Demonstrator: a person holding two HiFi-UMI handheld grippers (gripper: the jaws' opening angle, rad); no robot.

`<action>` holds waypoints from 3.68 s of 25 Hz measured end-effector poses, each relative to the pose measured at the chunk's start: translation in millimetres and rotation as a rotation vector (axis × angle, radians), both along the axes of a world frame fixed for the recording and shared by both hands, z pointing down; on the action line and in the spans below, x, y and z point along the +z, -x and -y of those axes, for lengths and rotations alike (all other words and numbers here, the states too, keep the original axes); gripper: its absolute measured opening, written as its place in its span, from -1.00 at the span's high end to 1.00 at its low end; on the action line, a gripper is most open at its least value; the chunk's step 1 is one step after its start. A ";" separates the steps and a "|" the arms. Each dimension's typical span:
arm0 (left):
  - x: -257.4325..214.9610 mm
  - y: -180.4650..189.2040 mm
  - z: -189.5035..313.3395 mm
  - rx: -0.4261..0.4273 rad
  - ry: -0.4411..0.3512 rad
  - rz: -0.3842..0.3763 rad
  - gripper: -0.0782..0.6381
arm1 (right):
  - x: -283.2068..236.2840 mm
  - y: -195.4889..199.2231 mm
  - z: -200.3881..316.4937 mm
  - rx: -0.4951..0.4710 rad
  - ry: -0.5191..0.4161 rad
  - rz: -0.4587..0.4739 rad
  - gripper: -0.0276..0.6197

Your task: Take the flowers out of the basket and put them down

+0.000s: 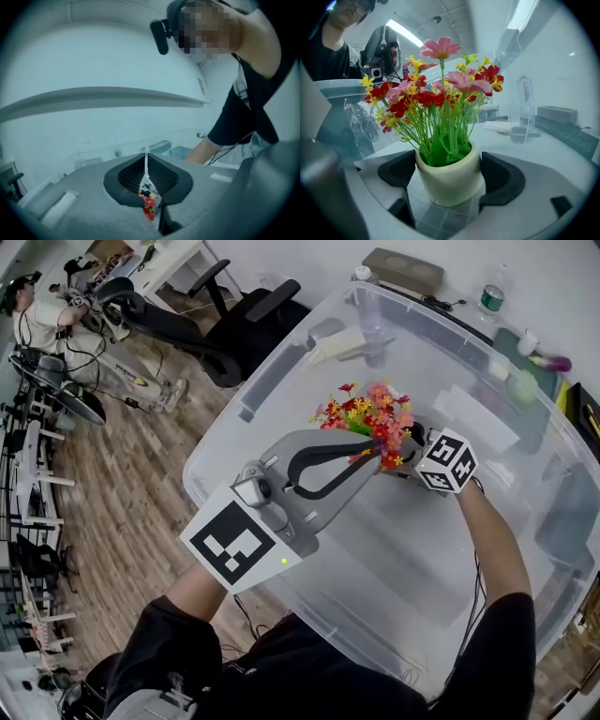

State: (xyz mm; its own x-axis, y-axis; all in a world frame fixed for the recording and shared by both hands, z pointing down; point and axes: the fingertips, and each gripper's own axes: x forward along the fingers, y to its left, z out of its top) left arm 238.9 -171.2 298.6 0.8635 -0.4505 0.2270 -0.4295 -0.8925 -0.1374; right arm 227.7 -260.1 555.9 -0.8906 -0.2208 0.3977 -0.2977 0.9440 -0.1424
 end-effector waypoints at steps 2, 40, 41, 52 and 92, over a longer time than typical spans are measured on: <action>-2.5 0.5 5.4 -0.003 0.063 -0.051 0.77 | -0.1 -3.2 -1.3 0.013 0.002 -0.007 -0.45; 179.8 44.9 53.8 -0.098 0.390 0.612 0.31 | 5.5 -44.7 -5.3 0.110 0.006 -0.032 -0.45; 182.8 46.6 54.7 -0.104 0.395 0.624 0.29 | 5.6 -44.7 -5.1 0.110 0.005 -0.033 -0.45; 212.3 44.3 62.2 -0.042 0.384 0.717 0.07 | 4.5 -42.3 -6.5 0.108 0.002 -0.044 -0.45; 285.0 -3.5 75.9 0.234 0.311 0.698 -0.37 | 15.7 -43.2 -7.4 0.048 -0.103 -0.209 -0.44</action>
